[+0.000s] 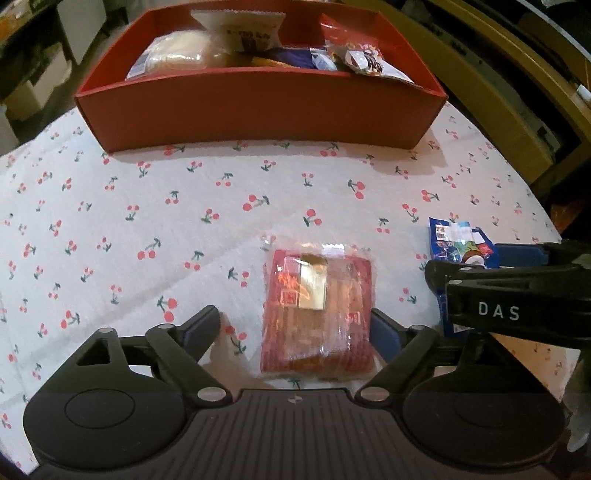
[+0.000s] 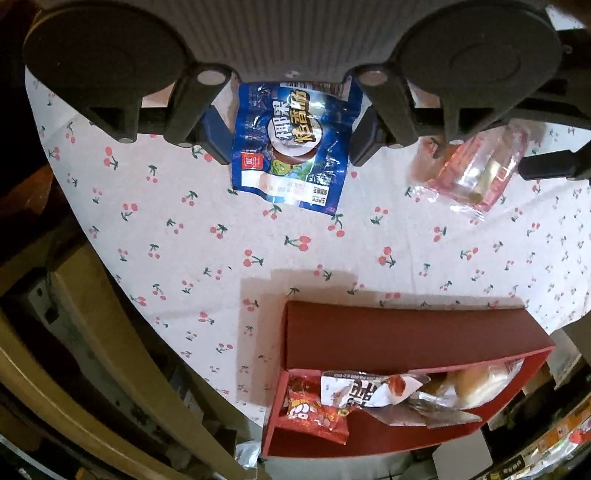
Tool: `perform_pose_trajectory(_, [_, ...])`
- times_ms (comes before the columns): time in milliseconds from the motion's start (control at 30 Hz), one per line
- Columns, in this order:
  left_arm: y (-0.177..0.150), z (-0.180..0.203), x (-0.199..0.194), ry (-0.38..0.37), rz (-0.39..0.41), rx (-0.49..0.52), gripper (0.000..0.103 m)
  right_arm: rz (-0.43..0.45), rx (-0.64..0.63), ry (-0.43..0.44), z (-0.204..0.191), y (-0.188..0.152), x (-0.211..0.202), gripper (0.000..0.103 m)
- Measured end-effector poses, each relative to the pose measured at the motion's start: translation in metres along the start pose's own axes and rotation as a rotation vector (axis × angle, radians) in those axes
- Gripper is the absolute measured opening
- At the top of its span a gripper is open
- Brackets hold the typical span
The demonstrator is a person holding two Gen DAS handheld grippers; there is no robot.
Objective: Organize snacks
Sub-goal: 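Close the left tool on the red pastry pack while the right tool grips the blue bag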
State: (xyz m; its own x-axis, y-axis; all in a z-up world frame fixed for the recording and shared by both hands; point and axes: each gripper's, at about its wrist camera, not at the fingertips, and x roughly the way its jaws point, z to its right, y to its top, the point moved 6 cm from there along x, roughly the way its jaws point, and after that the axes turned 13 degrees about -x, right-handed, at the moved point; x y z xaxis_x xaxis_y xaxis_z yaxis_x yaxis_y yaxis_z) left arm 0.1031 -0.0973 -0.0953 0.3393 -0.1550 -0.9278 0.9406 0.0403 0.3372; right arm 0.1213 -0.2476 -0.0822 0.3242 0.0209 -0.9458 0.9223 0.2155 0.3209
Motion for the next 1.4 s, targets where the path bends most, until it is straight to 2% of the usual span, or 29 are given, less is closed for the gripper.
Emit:
perform_pose_trajectory(133, [0.001,0.002,0.003,0.02,0.012,0.017,0.086,-0.006,-0.001,0.011,0.001,0.0,0.002,0.074])
perform_pose_trajectory(267, [-0.003,0.002,-0.003,0.015,0.02,0.036,0.064,0.009,-0.017,0.008,-0.001,-0.001,-0.001,0.074])
perform_pose_trajectory(400, [-0.007,0.003,-0.008,-0.012,-0.007,0.031,0.064,0.059,-0.071,-0.005,-0.013,-0.001,-0.013,0.073])
perform_pose_trajectory(700, [-0.002,-0.006,-0.021,-0.015,0.009,0.021,0.064,0.108,-0.059,0.001,-0.023,0.0,-0.034,0.073])
perform_pose_trajectory(867, [-0.007,-0.014,-0.014,0.015,-0.012,0.028,0.064,0.063,-0.084,0.007,-0.026,-0.007,-0.023,0.073])
perform_pose_trajectory(1133, [-0.005,-0.027,-0.016,0.036,0.008,0.023,0.065,0.0,-0.108,0.025,-0.027,-0.012,-0.009,0.075])
perform_pose_trajectory(1333, [-0.004,-0.026,-0.014,0.03,0.011,0.023,0.077,-0.025,-0.116,0.021,-0.029,-0.016,-0.01,0.077])
perform_pose_trajectory(1400, [-0.002,-0.029,-0.011,0.033,0.008,0.013,0.087,-0.028,-0.106,0.024,-0.027,-0.017,-0.009,0.078])
